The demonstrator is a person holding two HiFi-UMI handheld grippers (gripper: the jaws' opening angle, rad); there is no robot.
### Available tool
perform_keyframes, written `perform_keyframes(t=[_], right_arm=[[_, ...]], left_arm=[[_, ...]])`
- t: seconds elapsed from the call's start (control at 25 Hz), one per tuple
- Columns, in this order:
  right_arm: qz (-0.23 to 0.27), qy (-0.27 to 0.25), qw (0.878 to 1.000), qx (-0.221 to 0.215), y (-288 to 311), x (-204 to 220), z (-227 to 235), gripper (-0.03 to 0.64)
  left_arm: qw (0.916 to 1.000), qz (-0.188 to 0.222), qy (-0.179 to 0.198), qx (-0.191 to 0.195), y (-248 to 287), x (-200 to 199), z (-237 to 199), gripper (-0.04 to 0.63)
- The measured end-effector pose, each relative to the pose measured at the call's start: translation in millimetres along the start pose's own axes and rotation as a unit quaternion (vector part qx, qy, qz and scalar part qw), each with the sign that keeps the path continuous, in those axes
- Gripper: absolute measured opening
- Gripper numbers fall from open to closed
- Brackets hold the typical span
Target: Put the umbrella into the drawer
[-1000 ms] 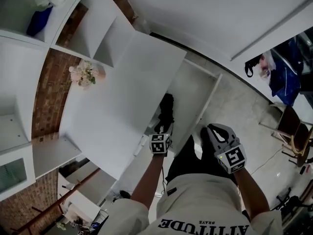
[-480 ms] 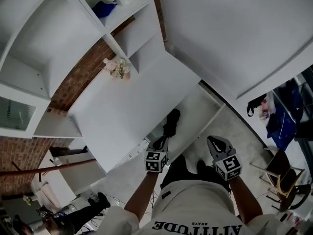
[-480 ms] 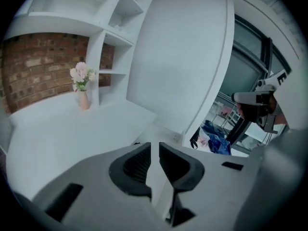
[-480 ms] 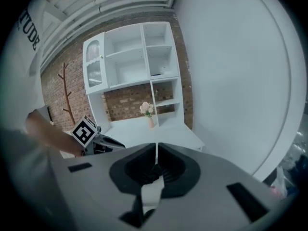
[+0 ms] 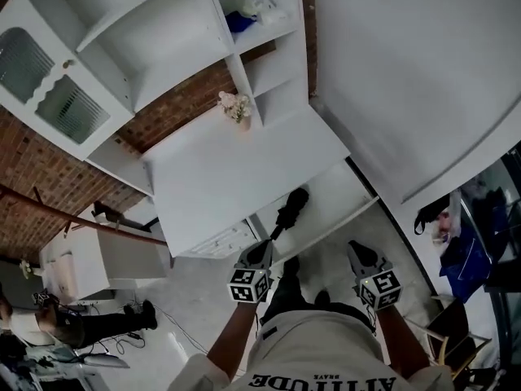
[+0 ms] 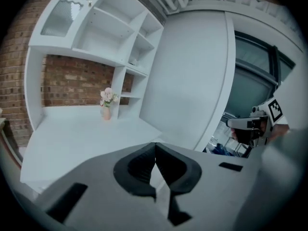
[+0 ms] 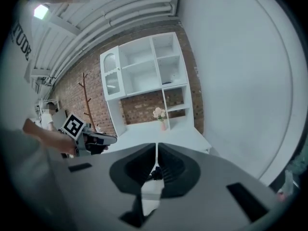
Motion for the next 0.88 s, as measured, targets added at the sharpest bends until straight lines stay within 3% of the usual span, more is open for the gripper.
perform_keyframes(t=[0.48,0.88], right_arm=[[0.019,-0.067,0.997,-0.037,-53.7,16.1,-16.3,0.032],[0.040,-0.086,0.995,-0.035,-63.9,12.9,-44.7,0.032]], left_arm=[[0.9933,0.092,-0.043,-0.055,-116.4,25.0,63.4,0.026],[0.9886,0.132,-0.020,-0.070,-174.8,28.7,62.1,0.026]])
Point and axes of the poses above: the fingertips, and each gripper's own axes: y forward along the fingers, z to its right, x out of its underside, the point moved 7 cm from there along -y, backward along the fingers, and after that the axes turned 4 degrees about -z, right-handed, at the moved point
